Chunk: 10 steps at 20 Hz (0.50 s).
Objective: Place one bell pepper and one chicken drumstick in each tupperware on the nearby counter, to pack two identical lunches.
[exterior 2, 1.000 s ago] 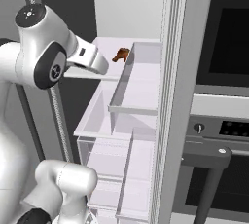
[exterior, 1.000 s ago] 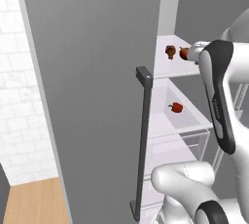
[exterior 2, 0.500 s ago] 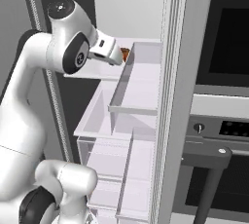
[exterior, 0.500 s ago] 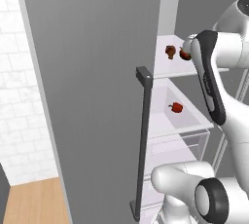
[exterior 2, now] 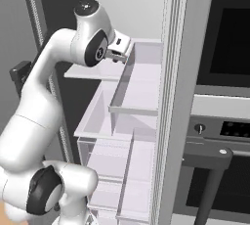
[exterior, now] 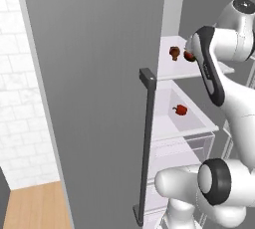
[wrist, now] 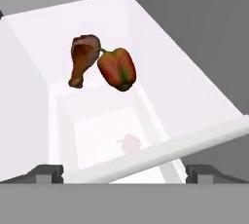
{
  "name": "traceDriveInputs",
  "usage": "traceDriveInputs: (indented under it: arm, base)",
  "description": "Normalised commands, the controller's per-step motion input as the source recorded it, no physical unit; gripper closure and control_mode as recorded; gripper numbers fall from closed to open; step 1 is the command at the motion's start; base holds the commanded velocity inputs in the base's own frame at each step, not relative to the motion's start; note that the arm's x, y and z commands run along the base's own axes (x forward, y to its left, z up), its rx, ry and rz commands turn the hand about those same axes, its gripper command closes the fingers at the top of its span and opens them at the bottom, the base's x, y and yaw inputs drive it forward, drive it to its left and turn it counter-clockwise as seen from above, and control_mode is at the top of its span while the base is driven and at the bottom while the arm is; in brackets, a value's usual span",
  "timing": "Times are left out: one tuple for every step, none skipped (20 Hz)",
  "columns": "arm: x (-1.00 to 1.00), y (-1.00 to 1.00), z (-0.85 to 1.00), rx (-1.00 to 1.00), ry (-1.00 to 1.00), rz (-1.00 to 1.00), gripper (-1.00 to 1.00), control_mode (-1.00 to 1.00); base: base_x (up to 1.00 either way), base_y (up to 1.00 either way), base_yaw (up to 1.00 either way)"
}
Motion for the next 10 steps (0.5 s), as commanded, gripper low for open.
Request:
traceDriveInputs:
  arm:
    - [0.51, 0.00, -0.18, 0.00, 0.00, 0.00, -1.00, -1.00]
    - [0.56, 0.00, -0.17, 0.00, 0.00, 0.00, -1.00, -1.00]
    - [0.56, 0.00, -0.18, 0.00, 0.00, 0.00, -1.00, -1.00]
    - [0.57, 0.00, -0.22, 0.00, 0.01, 0.00, -1.00, -1.00]
    - [0.59, 0.00, -0.29, 0.00, 0.01, 0.00, -1.00, -1.00]
    - [0.53, -0.02, -0.34, 0.00, 0.01, 0.00, -1.00, -1.00]
    - [0.44, -0.06, -0.38, 0.00, 0.00, 0.00, -1.00, -1.00]
    - [0.51, -0.08, -0.41, 0.00, 0.00, 0.00, -1.00, -1.00]
    - [0.50, -0.12, -0.36, 0.00, 0.00, 0.00, -1.00, -1.00]
    - [0.46, -0.16, -0.33, 0.00, 0.00, 0.00, -1.00, -1.00]
  base:
    - [0.00, 0.00, 0.00]
    - [0.00, 0.00, 0.00]
    - [0.00, 0.00, 0.00]
    - [0.00, 0.00, 0.00]
    - [0.00, 0.00, 0.00]
    - [0.00, 0.00, 0.00]
    - [0.00, 0.00, 0.00]
    - [0.00, 0.00, 0.00]
    - [0.00, 0.00, 0.00]
    - [0.00, 0.00, 0.00]
